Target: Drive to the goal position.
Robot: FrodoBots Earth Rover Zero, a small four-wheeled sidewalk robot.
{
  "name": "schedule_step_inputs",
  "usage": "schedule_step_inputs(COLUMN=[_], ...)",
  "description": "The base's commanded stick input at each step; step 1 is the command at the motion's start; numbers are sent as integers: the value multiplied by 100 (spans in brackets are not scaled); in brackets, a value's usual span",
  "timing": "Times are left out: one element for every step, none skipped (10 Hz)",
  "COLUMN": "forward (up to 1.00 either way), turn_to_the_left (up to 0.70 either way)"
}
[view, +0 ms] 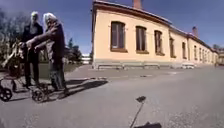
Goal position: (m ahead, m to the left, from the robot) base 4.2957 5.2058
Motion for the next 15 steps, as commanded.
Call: schedule_step_inputs(forward=[17,73,85,85,85,85,85,85,85,85,85,85,85,85,85], turn_to_the_left=[0,0,0,0,0,0,0,0,0,0,0,0,0,17,34])
